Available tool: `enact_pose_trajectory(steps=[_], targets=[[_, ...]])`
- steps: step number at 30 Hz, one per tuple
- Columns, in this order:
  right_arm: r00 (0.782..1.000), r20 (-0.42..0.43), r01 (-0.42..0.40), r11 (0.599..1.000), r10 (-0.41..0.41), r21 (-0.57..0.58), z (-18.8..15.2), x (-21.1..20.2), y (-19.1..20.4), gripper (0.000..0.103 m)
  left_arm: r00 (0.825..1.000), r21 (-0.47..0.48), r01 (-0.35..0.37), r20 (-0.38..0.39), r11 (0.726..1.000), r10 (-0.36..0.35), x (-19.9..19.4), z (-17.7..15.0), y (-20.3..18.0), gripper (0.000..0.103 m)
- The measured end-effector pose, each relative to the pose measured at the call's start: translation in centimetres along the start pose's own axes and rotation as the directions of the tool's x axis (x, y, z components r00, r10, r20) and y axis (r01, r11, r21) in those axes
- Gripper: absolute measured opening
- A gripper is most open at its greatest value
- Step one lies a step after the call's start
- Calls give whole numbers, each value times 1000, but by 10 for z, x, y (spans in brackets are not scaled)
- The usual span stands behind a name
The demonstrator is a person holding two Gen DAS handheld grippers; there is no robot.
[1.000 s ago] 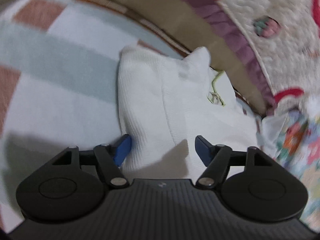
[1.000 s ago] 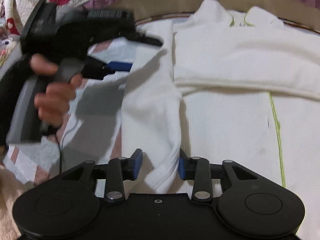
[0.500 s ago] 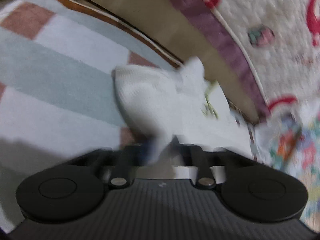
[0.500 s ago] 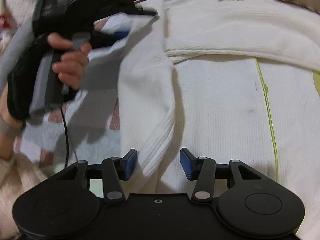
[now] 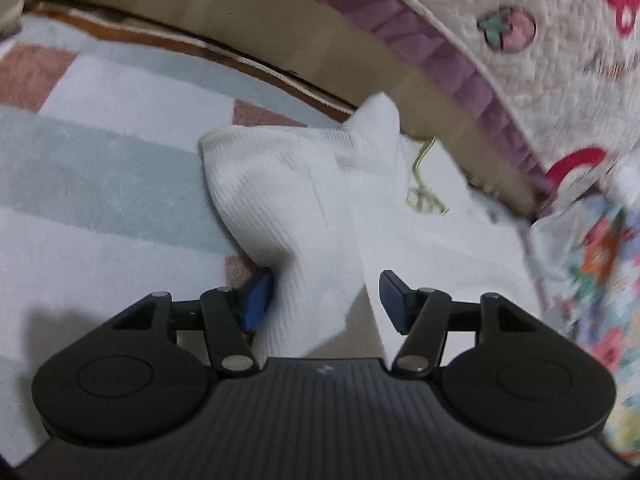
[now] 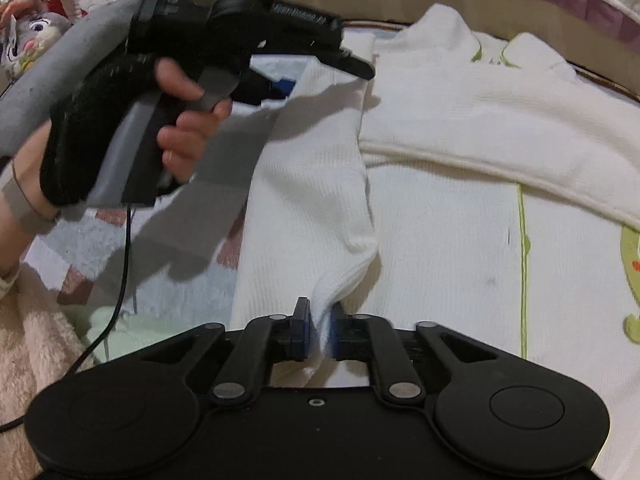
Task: Fold clothes
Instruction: 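Open the right gripper and reposition it along the shirt hem, then grasp the shirt hem with both grippers and lift it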
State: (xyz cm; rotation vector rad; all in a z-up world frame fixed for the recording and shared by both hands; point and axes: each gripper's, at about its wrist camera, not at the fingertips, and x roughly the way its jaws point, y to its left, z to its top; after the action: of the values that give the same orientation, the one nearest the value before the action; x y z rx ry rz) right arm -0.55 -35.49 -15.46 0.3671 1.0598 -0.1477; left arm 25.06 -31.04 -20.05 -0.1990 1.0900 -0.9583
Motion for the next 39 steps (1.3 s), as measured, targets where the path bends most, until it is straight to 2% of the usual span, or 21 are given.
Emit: enact_pose_trajectory(steps=[1,2,4,5,6,7,9,13,15,19,23,26,29,32,35,39], targets=[[1000,-5,6,1000,-6,1,-2,1,-1,42,1000,13,-7,4,1000,7,0,0,-2,56],[1000,-9,-2,1000,3,24,-5,2,-4,46,1000,25,-15,8,1000,14,0,0,-4,56],[1000,-16,-22,997,24,73,-9,4,-10,49,999,51,-29,16,998,29,1,-1,-8,19],[999,1,-39,995,39,97,-11,4,-13,50,999,63,-37,20,997,36,1,-1,-10,18],[999,11,-53,993,52,104,-13,2,-14,44,999,76,-44,25,996,43,1,-1,-13,18],[997,22,-70,993,68,96,-13,1,-15,8,998,88,-52,29,995,49,1,-1,-15,17],[993,58,-104,990,99,96,-15,-3,-17,7,998,109,-57,43,992,52,-1,0,-20,17],[973,183,-171,975,144,141,-12,-33,-34,6,995,133,-13,95,991,1,-15,6,-36,17],[962,235,-177,972,138,156,-9,-52,-46,6,992,145,8,121,989,-26,-22,9,-43,17],[946,312,-154,972,92,179,-9,-83,-69,6,987,130,62,143,990,-80,-26,19,-64,17],[926,376,-144,961,47,235,-16,-112,-101,6,981,200,101,146,975,-131,-20,30,-109,17],[911,412,-111,946,-26,305,-23,-131,-125,6,973,253,143,139,957,-182,-7,37,-152,17],[896,429,-69,915,-118,396,-38,-148,-159,6,971,275,171,115,946,-209,23,39,-194,17],[884,422,-27,878,-202,478,-47,-158,-195,6,978,288,176,61,941,-201,68,37,-225,17],[891,370,14,833,-261,553,-54,-157,-231,6,985,346,161,-1,924,-171,110,29,-252,17],[918,267,76,792,-293,605,-66,-138,-266,6,985,379,174,-78,909,-156,150,13,-267,17]])
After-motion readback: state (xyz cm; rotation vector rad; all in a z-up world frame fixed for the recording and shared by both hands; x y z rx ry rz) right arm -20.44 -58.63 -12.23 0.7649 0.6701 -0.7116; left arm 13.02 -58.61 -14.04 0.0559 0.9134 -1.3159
